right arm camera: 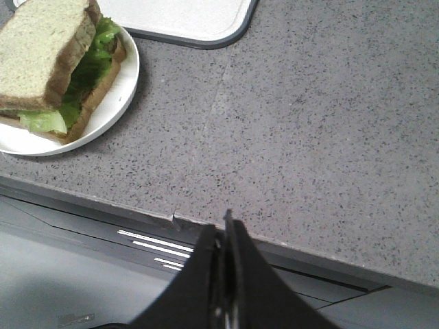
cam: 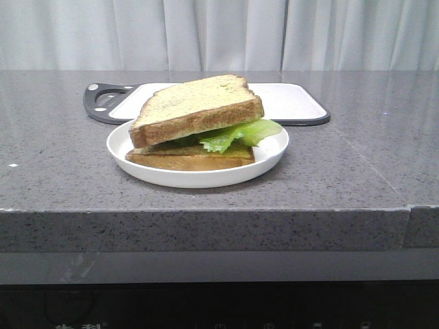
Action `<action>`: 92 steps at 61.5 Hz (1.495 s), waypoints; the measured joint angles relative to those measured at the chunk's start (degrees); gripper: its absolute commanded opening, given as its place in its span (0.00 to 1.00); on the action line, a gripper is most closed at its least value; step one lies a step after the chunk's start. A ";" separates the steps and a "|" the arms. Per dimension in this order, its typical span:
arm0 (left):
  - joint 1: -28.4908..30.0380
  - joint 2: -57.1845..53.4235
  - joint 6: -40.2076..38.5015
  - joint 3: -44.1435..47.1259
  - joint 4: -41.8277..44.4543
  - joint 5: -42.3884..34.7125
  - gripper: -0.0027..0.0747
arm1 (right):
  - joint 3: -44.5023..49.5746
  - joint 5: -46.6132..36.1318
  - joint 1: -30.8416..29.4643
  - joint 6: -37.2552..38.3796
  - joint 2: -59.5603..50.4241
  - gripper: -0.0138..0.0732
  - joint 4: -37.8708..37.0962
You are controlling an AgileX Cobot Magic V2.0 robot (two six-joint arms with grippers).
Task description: Left arm grabs bread, right arm adds lettuce
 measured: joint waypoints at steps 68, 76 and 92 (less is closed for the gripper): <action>0.00 0.00 0.00 0.00 0.00 -0.09 0.01 | 17.22 -22.35 0.11 -0.34 -15.16 0.02 -1.91; 0.00 0.00 0.00 0.00 0.00 -0.09 0.01 | 31.48 -33.94 0.19 -0.37 -25.71 0.02 -1.91; 0.00 0.00 0.00 0.00 0.00 -0.09 0.01 | 47.51 -44.33 0.07 -0.47 -35.59 0.02 -1.28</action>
